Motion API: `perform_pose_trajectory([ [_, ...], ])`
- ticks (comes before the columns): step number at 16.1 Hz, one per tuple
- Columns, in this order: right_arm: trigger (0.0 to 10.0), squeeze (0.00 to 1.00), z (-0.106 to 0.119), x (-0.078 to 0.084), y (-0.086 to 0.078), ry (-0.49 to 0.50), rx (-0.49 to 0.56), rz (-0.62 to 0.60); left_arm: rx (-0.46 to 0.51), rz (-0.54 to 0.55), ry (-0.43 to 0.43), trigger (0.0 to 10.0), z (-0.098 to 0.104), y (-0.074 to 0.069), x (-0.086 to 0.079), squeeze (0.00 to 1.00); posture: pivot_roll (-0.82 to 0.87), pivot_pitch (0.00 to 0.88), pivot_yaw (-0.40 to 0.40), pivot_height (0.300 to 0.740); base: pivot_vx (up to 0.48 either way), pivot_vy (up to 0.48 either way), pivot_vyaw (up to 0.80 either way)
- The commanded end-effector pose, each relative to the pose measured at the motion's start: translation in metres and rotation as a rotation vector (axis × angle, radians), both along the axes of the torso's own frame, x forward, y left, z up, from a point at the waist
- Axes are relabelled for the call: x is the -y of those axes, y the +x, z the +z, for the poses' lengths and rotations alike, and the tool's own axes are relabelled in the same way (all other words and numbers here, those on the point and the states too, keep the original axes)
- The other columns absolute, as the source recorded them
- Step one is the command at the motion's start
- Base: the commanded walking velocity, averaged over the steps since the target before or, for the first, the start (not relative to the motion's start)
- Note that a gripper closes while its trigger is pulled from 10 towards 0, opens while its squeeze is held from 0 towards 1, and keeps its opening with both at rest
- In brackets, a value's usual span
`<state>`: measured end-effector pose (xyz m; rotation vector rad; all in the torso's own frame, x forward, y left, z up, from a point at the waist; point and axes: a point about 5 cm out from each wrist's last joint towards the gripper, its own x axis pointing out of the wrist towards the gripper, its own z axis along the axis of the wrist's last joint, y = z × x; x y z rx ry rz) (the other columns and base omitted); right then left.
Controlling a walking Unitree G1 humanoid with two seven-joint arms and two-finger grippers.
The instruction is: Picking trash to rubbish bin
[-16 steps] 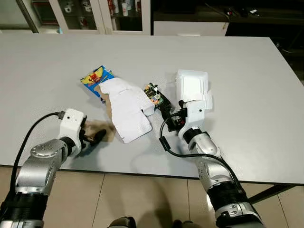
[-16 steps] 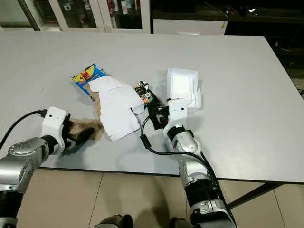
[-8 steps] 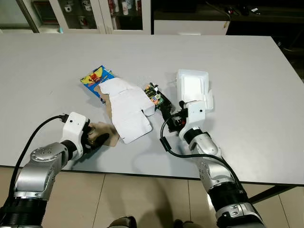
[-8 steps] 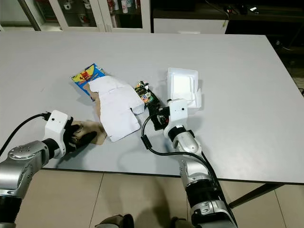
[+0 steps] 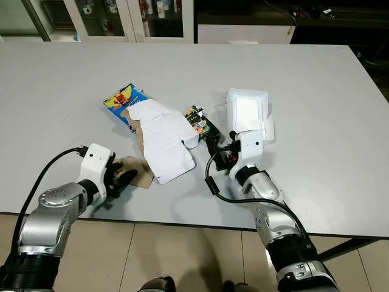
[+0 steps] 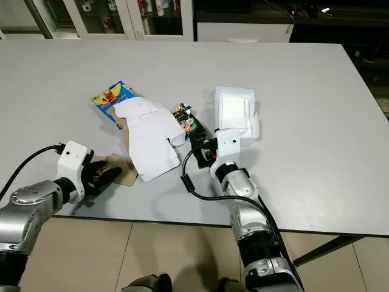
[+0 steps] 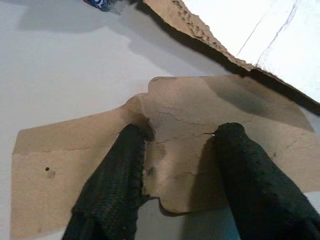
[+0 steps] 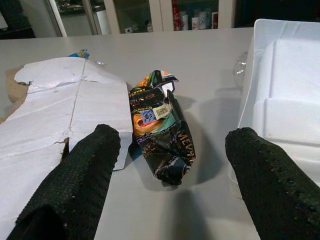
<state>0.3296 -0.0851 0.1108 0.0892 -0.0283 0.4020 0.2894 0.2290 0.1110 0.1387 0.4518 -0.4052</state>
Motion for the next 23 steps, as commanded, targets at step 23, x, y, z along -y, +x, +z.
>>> perform_pose_trajectory([
  [23,10.0,0.00,0.000,0.001,-0.003,-0.007,-0.004,0.010,0.137,0.152,-0.004,0.0,0.004,0.000,0.000,0.00,0.00,0.147,0.035,0.740,0.000,0.000,0.00],
])
